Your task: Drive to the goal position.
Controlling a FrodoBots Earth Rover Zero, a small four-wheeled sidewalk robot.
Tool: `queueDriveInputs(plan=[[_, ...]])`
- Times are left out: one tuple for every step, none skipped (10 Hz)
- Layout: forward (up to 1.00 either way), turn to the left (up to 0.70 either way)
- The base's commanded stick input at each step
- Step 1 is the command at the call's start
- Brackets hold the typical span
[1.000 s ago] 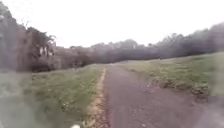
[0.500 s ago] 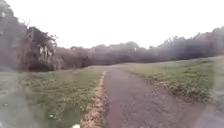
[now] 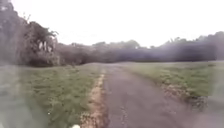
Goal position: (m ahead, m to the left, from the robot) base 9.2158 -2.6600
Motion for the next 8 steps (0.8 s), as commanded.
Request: queueDriveInputs(plan=[[0.7,0.0],[0.7,0.0],[0.7,0.0],[0.7,0.0],[0.7,0.0],[0.7,0.0],[0.7,0.0],[0.7,0.0]])
